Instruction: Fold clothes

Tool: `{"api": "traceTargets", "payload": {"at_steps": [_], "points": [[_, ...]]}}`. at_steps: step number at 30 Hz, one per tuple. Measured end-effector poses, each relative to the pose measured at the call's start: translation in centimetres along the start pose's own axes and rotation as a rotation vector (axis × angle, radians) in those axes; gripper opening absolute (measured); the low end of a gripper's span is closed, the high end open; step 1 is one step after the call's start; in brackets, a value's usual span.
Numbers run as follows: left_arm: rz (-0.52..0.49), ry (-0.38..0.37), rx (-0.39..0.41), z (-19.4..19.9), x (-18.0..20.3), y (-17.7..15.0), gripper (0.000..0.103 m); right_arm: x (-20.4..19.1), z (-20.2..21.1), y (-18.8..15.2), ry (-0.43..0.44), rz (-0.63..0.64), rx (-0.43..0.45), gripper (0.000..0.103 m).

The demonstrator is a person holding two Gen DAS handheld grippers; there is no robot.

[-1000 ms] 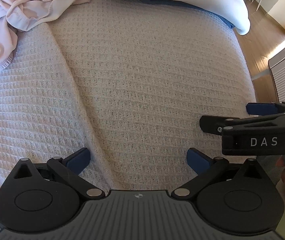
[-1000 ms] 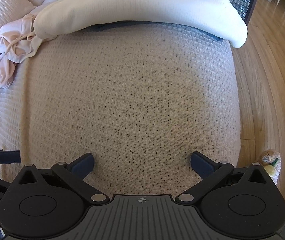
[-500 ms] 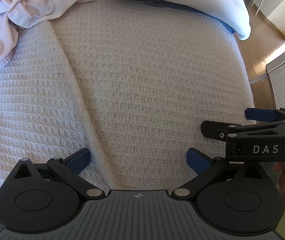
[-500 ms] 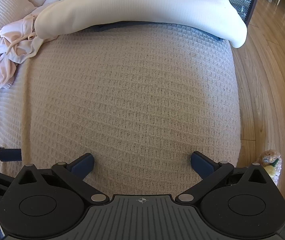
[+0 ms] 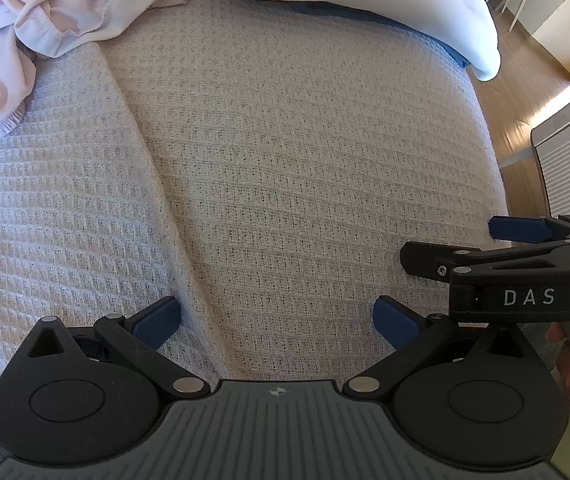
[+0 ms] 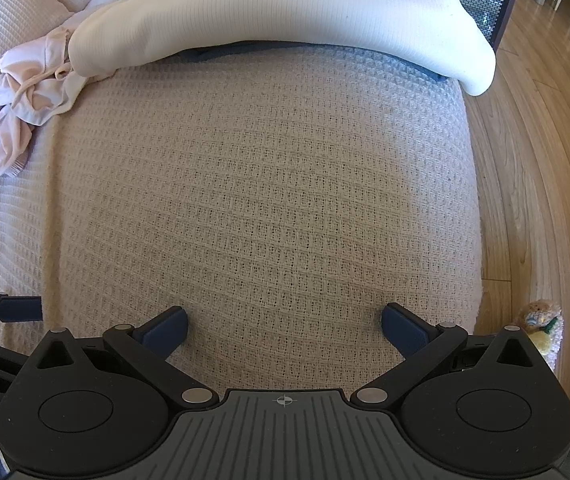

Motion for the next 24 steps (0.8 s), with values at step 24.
{"api": "traceTargets", "payload": {"at_steps": [24], "points": [[-0.026,0.053,0.007,1.2,4.1,-0.1,0.103,-0.6,1.9,-3.3,0.002,-0.001,0.001,0.103]]}}
Point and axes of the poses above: each gripper's, at about its wrist camera, not at the fingertips, and z roughly against the way its jaws point, x to its right, y to its top, the point moved 3 cm from there along -z, roughly the way its jaws point, and after that the axes turned 11 degrees about -x, right-handed, at the moved point
